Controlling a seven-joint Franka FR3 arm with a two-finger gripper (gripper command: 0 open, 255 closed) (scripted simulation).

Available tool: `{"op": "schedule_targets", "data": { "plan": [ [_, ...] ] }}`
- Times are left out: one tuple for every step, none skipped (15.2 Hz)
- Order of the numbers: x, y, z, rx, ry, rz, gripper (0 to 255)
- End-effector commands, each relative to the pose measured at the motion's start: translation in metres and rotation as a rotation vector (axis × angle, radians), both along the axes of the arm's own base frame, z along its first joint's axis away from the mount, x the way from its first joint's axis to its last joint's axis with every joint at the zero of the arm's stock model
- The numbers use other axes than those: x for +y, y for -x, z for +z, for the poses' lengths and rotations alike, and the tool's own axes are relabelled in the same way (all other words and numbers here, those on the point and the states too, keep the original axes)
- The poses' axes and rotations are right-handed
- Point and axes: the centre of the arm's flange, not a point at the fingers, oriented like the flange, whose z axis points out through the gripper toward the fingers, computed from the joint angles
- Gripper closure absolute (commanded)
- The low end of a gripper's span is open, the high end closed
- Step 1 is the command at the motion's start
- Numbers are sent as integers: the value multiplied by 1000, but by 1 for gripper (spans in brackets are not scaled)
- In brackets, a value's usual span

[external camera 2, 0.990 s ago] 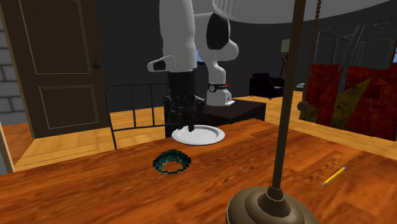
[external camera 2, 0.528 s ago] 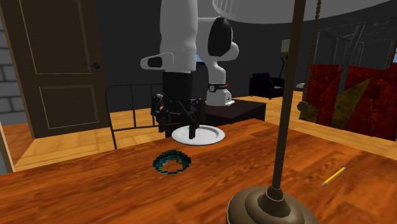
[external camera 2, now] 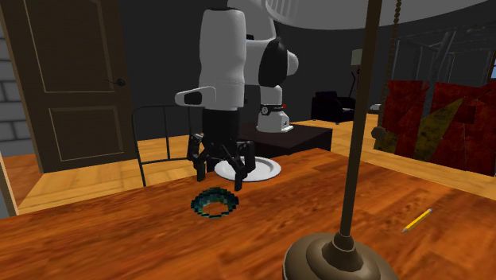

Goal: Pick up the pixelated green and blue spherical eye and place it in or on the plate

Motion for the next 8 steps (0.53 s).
{"op": "schedule_targets", "data": {
  "plan": [
    [0, 0, -2, -1, 0, 0, 0],
    [0, 0, -2, -1, 0, 0, 0],
    [0, 0, -2, -1, 0, 0, 0],
    [0, 0, -2, -1, 0, 0, 0],
    [0, 0, -2, -1, 0, 0, 0],
    [0, 0, -2, 0, 0, 0, 0],
    [0, 0, -2, 0, 0, 0, 255],
    [0, 0, -2, 0, 0, 0, 255]
  ]
}}
